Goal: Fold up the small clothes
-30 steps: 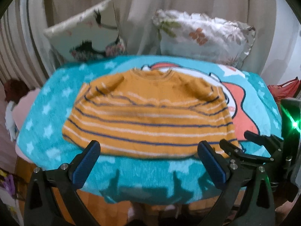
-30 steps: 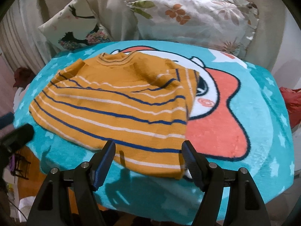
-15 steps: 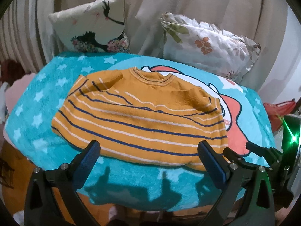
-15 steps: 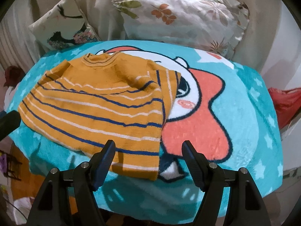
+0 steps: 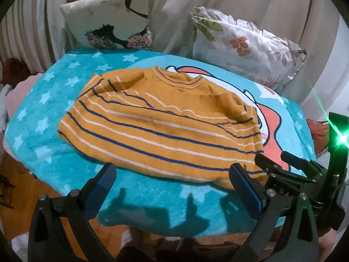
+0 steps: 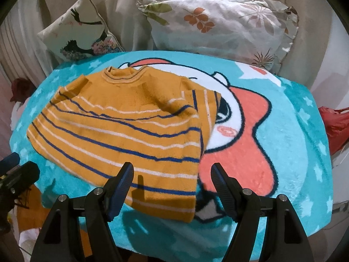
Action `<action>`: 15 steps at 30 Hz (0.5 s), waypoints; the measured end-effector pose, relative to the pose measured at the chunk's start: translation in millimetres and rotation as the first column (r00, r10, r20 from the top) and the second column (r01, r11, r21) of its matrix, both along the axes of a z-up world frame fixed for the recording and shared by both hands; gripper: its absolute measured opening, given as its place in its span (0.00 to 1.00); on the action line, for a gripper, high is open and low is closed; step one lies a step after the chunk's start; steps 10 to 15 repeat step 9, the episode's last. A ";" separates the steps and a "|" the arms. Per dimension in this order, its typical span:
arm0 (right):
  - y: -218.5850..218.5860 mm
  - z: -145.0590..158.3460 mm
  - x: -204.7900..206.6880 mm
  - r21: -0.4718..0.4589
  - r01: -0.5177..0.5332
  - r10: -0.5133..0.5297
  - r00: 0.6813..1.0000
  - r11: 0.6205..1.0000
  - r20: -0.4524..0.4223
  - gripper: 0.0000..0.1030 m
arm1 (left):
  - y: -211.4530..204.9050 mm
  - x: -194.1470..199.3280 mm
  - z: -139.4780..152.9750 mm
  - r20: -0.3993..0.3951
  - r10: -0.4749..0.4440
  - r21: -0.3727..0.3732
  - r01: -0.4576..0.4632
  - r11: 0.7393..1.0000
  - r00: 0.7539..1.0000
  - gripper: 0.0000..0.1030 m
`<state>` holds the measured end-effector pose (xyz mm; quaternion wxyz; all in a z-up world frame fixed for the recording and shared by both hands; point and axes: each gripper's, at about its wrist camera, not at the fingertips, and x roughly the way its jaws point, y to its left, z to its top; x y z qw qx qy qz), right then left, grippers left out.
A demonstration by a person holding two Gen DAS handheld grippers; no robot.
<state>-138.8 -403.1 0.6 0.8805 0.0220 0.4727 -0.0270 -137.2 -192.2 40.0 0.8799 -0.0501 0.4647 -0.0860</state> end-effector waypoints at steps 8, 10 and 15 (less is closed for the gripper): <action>-11.6 -8.0 -6.5 0.043 0.033 -0.032 0.999 0.999 -0.027 0.76 | 5.0 -6.5 3.4 0.002 0.037 0.004 -0.037 0.999 0.999 0.99; -11.9 -7.9 -8.2 0.042 0.031 -0.030 0.999 0.999 -0.025 0.76 | 3.9 -7.3 4.4 0.006 0.037 0.007 -0.037 0.999 0.999 0.99; -11.9 -7.9 -8.2 0.042 0.031 -0.030 0.999 0.999 -0.025 0.76 | 3.9 -7.3 4.4 0.006 0.037 0.007 -0.037 0.999 0.999 0.99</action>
